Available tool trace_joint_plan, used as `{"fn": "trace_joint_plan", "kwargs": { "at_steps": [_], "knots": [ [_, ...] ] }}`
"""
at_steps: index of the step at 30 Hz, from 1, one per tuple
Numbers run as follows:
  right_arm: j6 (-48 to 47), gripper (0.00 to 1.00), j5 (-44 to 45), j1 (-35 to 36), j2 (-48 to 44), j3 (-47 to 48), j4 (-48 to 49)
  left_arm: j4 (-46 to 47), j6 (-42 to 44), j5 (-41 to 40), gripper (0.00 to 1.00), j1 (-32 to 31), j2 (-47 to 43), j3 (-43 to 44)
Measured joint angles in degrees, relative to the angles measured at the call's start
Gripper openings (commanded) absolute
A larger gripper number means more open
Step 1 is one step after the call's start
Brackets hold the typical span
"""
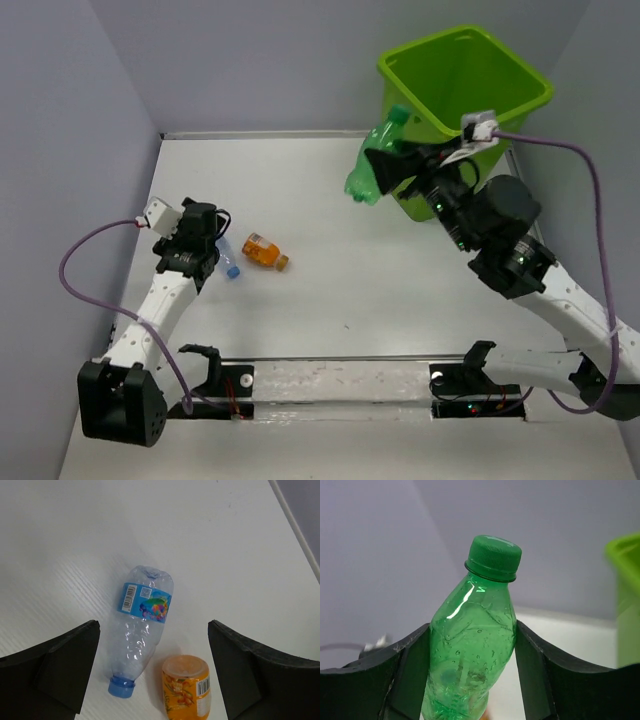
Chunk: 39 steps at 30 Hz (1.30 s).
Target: Put the plastic bottles in the bin
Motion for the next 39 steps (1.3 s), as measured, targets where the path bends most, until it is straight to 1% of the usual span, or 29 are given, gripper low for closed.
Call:
{"fn": "trace_joint_plan", "kwargs": {
  "at_steps": [2,4,5,6,8,11,12,13,14,15,16,17,18,20,22,24,27,29,31,32,33,34,35,36,38,39],
  "knots": [
    [-9.35,0.22,5.86,-3.41,1.22,8.41,1.33,1.84,1.31,3.58,0.99,3.26,3.72,0.48],
    [-17.14,0.22,10.29,-6.93,3.54,14.38,2.95,3.02,2.51,6.10,0.99,4.92,6.19,0.79],
    [-20.63,0.22,11.87,-10.62,5.44,17.97,3.41,3.78,3.15,7.61,0.99,5.57,7.72,1.05],
    [-22.80,0.22,12.61,-13.25,7.10,20.41,4.02,4.66,3.89,9.27,0.99,5.97,9.07,1.40],
    [-27.34,0.22,13.49,-22.93,13.86,29.20,5.31,6.08,5.07,11.72,0.99,6.45,12.31,2.60],
    [-29.29,0.20,12.63,-32.79,21.55,36.26,5.60,8.31,6.27,14.23,0.99,6.97,15.96,3.54],
    [-29.35,0.24,11.91,-35.58,24.90,38.16,5.07,8.81,6.45,14.71,0.99,7.13,16.48,3.54],
    [-29.20,0.48,11.26,-38.01,27.98,39.56,4.15,9.29,6.62,15.43,0.99,7.43,17.59,3.54],
    [-29.05,0.84,9.77,-40.74,31.82,40.89,2.23,9.49,6.69,15.82,0.99,7.69,18.03,3.54],
    [-28.85,0.95,8.68,-42.18,34.07,41.46,1.07,9.70,6.71,16.20,0.99,8.20,18.71,3.54],
    [-28.24,0.99,7.76,-43.25,36.54,41.59,-0.48,9.94,6.69,16.55,0.99,8.59,19.08,3.54],
    [-28.89,1.00,7.37,-43.69,37.62,41.64,-1.38,10.36,6.69,16.81,0.99,9.11,19.58,3.54],
    [-27.82,1.00,6.67,-44.26,39.52,42.36,-4.28,10.80,6.67,17.07,0.99,9.38,19.96,3.54],
    [-25.49,0.99,3.67,-44.59,42.97,45.94,-11.85,11.67,6.67,17.31,0.99,9.79,20.85,3.54],
    [-22.99,0.94,-0.46,-44.54,42.84,46.05,-15.69,12.28,6.69,17.55,0.99,9.81,22.05,3.54],
    [-19.06,0.90,-7.10,-43.85,40.06,45.03,-18.18,12.46,6.69,17.73,0.99,9.81,23.26,3.54],
    [-15.50,0.89,-14.73,-40.83,32.33,39.36,-17.46,12.79,6.69,17.75,0.99,9.81,25.59,3.56],
    [-14.47,0.89,-19.76,-35.74,27.39,35.69,-16.02,12.92,6.67,17.68,0.98,9.81,27.15,3.56],
    [-14.25,0.91,-24.68,-28.81,24.22,32.41,-13.49,12.94,6.67,17.70,0.97,9.81,28.30,3.56],
    [-14.36,0.92,-27.54,-26.49,24.13,30.71,-12.00,12.94,6.64,17.62,0.94,9.81,28.76,3.56],
    [-14.47,0.93,-29.59,-22.18,24.39,29.55,-11.37,12.94,6.64,17.53,0.94,9.81,28.98,3.56],
    [-14.75,0.94,-31.65,-19.17,25.70,28.26,-10.64,12.94,6.62,17.44,0.91,9.81,29.07,3.56],
    [-14.97,0.94,-32.44,-17.59,26.77,27.65,-10.21,12.96,6.62,17.31,0.87,9.81,29.07,3.56],
    [-15.23,0.94,-33.79,-15.98,29.18,26.95,-9.97,13.11,6.60,17.22,0.79,9.81,29.07,3.56],
    [-16.46,0.95,-35.78,-14.03,34.97,26.29,-10.08,13.16,6.49,16.98,0.72,9.81,29.07,3.56],
    [-17.16,0.95,-37.03,-13.33,38.60,26.12,-10.62,13.16,6.54,16.87,0.60,9.81,29.07,3.56]
  ]
}}
